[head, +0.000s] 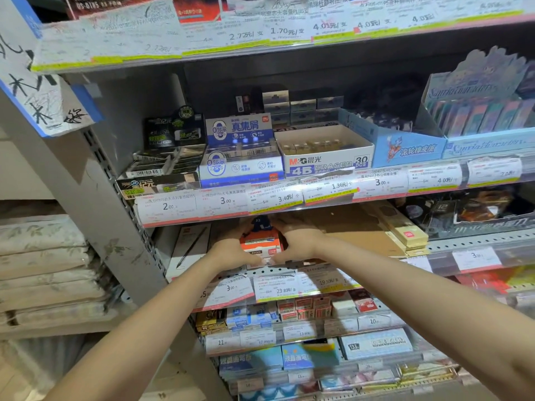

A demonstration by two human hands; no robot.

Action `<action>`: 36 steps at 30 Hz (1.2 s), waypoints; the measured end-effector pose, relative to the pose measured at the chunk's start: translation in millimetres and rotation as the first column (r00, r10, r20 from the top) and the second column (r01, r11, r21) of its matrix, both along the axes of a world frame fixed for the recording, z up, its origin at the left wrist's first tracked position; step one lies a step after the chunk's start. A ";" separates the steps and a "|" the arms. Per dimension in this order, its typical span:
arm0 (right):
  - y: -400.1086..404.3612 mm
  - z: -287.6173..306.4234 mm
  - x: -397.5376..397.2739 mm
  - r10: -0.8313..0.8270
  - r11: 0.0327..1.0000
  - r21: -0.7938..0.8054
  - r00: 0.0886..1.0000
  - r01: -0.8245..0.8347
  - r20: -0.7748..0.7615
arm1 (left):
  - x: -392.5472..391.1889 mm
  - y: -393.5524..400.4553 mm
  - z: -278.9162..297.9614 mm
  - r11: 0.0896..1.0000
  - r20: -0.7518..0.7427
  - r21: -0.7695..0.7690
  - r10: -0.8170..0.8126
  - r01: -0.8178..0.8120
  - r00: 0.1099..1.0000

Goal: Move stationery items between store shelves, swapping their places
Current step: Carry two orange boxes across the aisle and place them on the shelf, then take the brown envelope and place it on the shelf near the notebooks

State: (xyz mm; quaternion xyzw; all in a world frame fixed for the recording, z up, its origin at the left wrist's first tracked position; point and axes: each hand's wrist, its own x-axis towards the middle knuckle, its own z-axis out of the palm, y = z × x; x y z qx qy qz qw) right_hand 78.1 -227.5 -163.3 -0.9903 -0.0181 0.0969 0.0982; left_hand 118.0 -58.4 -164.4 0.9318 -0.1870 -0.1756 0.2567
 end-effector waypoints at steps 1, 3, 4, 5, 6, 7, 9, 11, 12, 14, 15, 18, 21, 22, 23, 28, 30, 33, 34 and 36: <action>-0.5 6.3 -6.3 -0.013 1.000 0.024 1.000 0.013 -0.028 | -0.6 1.0 1.3 0.997 0.024 -0.074 -0.032 0.033 0.999; -3.1 18.9 -16.0 -0.064 0.989 0.131 0.997 0.069 -0.038 | -5.2 1.7 6.6 0.986 0.057 -0.149 -0.063 0.070 0.996; -7.3 24.1 -19.2 -0.098 0.980 0.171 0.995 0.100 -0.021 | -7.4 0.8 8.5 0.985 0.066 -0.159 -0.056 0.066 0.996; -12.5 26.5 -21.8 -0.131 0.972 0.200 0.991 0.124 0.020 | -10.4 -0.9 10.7 0.986 0.092 -0.155 -0.042 0.056 0.995; -18.6 26.6 -24.0 -0.155 0.962 0.237 0.985 0.133 0.076 | -13.7 -3.2 12.3 0.987 0.139 -0.153 -0.030 0.051 0.990; -25.5 26.1 -26.7 -0.174 0.954 0.268 0.975 0.132 0.139 | -17.4 -5.6 14.0 0.987 0.192 -0.155 -0.014 0.045 0.981; -40.4 25.2 -35.1 -0.228 0.939 0.306 0.951 0.157 0.209 | -21.9 -12.0 16.5 0.981 0.264 -0.191 0.024 0.028 0.964; -55.2 23.7 -43.6 -0.297 0.925 0.316 0.922 0.213 0.248 | -27.4 -19.2 21.0 0.963 0.274 -0.267 0.041 0.035 0.961; -63.9 21.8 -46.7 -0.337 0.917 0.310 0.903 0.250 0.267 | -29.1 -23.4 22.5 0.955 0.271 -0.293 0.043 0.039 0.962; -80.7 17.6 -52.3 -0.404 0.895 0.319 0.870 0.311 0.284 | -30.4 -33.3 24.6 0.946 0.236 -0.324 0.059 0.022 0.970; -87.1 16.7 -55.8 -0.419 0.889 0.317 0.865 0.330 0.276 | -30.7 -38.6 25.1 0.938 0.192 -0.346 0.082 -0.010 0.978; -98.1 13.0 -68.0 -0.397 0.898 0.285 0.897 0.336 0.192 | -31.5 -56.8 21.1 0.931 0.004 -0.346 0.121 -0.113 0.993; -99.6 3.1 -76.0 -0.347 0.922 0.228 0.928 0.312 0.133 | -38.9 -76.6 17.7 0.930 -0.161 -0.336 0.100 -0.150 0.982; -100.2 -1.0 -75.9 -0.331 0.930 0.211 0.936 0.303 0.116 | -41.5 -82.3 17.4 0.925 -0.198 -0.339 0.106 -0.170 0.974; -100.4 -4.9 -75.5 -0.318 0.937 0.184 0.942 0.295 0.108 | -44.1 -87.4 18.1 0.919 -0.223 -0.344 0.120 -0.194 0.967; -99.0 -15.9 -74.2 -0.273 0.962 0.041 0.946 0.270 0.172 | -47.9 -106.6 19.7 0.841 -0.318 -0.396 0.250 -0.368 0.915; -99.0 -17.4 -74.5 -0.251 0.967 0.011 0.949 0.253 0.189 | -48.3 -113.8 21.0 0.809 -0.426 -0.431 0.208 -0.400 0.880; -105.4 -17.4 -73.4 -0.229 0.973 0.022 0.959 0.228 0.168 | -51.1 -122.8 21.5 0.788 -0.543 -0.420 0.179 -0.450 0.821; -108.9 -16.8 -73.2 -0.221 0.975 0.043 0.964 0.217 0.149 | -52.0 -124.2 20.8 0.789 -0.550 -0.407 0.190 -0.460 0.813; -118.2 -14.7 -73.6 -0.205 0.974 0.119 0.970 0.190 0.127 | -54.0 -126.3 21.7 0.765 -0.569 -0.418 0.200 -0.490 0.798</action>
